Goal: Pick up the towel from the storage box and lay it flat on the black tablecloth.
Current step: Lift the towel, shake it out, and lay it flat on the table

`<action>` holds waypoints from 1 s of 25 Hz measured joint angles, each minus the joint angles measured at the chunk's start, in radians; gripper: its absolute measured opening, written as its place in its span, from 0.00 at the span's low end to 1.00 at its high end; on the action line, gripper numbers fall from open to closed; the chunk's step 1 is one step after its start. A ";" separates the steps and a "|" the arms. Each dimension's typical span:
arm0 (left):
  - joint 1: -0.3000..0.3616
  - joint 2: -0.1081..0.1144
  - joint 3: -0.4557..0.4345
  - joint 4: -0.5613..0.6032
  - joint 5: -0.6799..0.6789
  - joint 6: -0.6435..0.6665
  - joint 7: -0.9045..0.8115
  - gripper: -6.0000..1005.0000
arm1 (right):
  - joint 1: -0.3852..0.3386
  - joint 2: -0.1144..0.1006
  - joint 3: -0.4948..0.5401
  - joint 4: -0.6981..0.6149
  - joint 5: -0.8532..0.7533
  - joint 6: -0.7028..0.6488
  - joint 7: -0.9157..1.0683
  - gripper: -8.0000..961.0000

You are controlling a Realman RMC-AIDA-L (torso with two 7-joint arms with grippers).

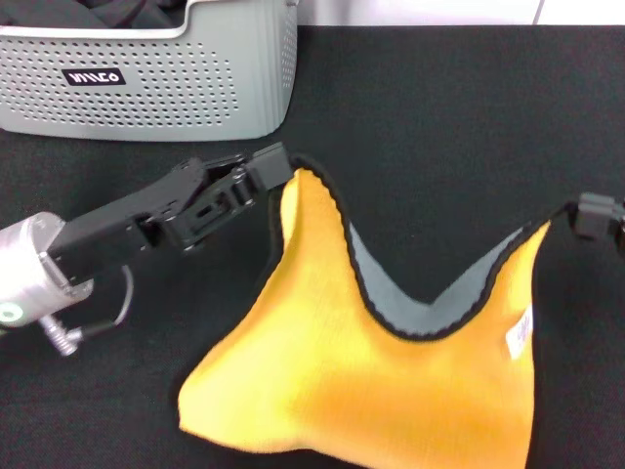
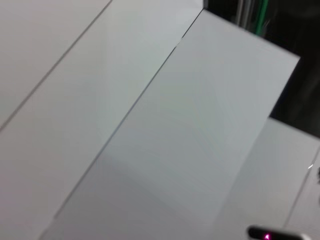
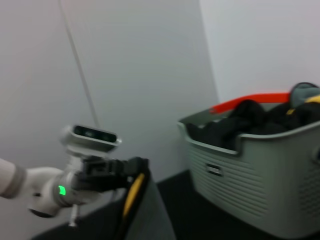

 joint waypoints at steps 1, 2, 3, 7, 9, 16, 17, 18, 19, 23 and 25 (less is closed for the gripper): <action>0.000 0.000 0.000 0.000 0.000 0.000 0.000 0.05 | 0.012 -0.001 0.002 0.014 -0.011 -0.020 -0.015 0.01; -0.005 -0.004 -0.002 0.003 0.000 -0.016 0.016 0.05 | 0.020 -0.002 0.004 0.027 -0.021 -0.040 -0.030 0.02; -0.011 -0.008 -0.004 0.006 -0.002 -0.032 0.028 0.05 | 0.028 -0.003 0.007 0.038 -0.029 -0.056 -0.039 0.02; -0.036 -0.018 -0.008 0.007 -0.008 -0.118 0.049 0.05 | 0.089 -0.011 0.011 0.119 -0.067 -0.111 -0.067 0.02; -0.050 -0.028 -0.008 0.002 -0.001 -0.197 0.073 0.05 | 0.125 -0.015 0.008 0.174 -0.087 -0.134 -0.087 0.02; -0.047 -0.054 -0.009 -0.003 -0.008 -0.343 0.192 0.05 | 0.250 -0.023 0.008 0.402 -0.138 -0.228 -0.170 0.02; -0.045 -0.057 -0.009 -0.003 -0.009 -0.365 0.205 0.05 | 0.262 -0.023 0.006 0.426 -0.138 -0.243 -0.184 0.02; -0.043 -0.061 -0.009 -0.004 -0.010 -0.388 0.219 0.05 | 0.271 -0.023 0.004 0.447 -0.138 -0.260 -0.199 0.02; -0.041 -0.065 -0.009 -0.004 -0.010 -0.417 0.237 0.05 | 0.281 -0.022 0.002 0.472 -0.138 -0.281 -0.217 0.02; -0.033 -0.074 -0.020 -0.005 -0.010 -0.491 0.290 0.05 | 0.307 -0.018 -0.008 0.536 -0.139 -0.356 -0.271 0.01; -0.028 -0.077 -0.033 -0.006 -0.010 -0.529 0.320 0.05 | 0.316 -0.016 -0.023 0.556 -0.139 -0.393 -0.287 0.01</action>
